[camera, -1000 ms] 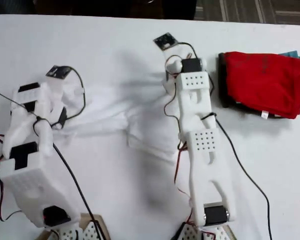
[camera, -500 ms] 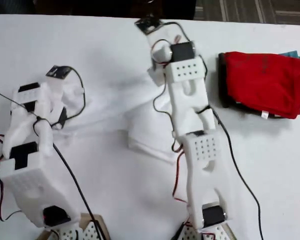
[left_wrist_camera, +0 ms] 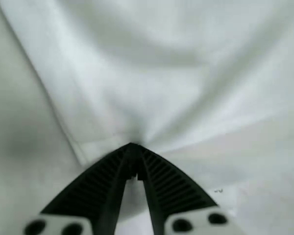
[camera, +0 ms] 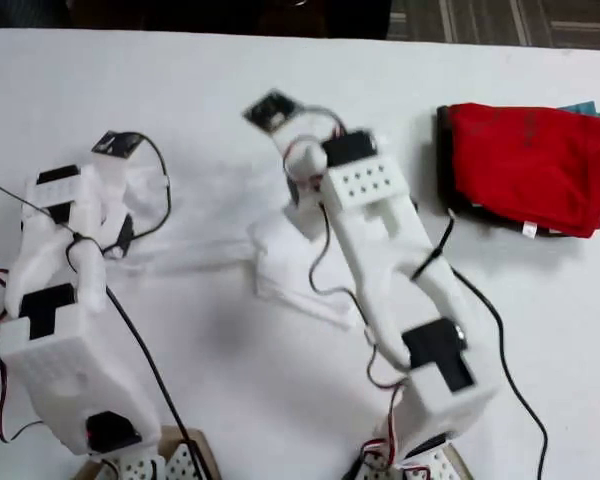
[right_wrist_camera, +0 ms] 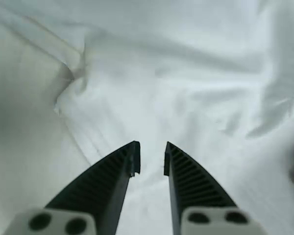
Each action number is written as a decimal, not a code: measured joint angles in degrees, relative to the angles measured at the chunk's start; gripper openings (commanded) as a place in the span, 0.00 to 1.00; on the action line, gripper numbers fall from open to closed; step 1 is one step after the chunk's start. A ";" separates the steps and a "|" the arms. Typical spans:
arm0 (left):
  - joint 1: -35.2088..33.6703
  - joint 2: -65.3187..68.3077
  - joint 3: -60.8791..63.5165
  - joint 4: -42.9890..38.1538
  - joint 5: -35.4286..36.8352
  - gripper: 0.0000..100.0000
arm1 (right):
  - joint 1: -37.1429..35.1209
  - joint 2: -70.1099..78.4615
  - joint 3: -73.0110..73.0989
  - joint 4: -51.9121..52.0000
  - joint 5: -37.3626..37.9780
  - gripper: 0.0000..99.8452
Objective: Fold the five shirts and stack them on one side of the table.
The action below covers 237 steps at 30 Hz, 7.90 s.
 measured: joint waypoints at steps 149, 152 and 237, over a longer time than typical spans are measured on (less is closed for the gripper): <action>0.00 0.09 0.00 -0.35 0.00 0.03 | 5.27 26.90 -27.16 6.68 17.58 0.15; 0.00 0.09 0.00 -0.35 0.00 0.03 | 6.07 33.67 -37.10 7.82 13.54 0.21; 0.00 -0.09 0.35 -0.53 0.00 0.03 | 23.12 38.86 -55.03 -1.41 -9.41 0.02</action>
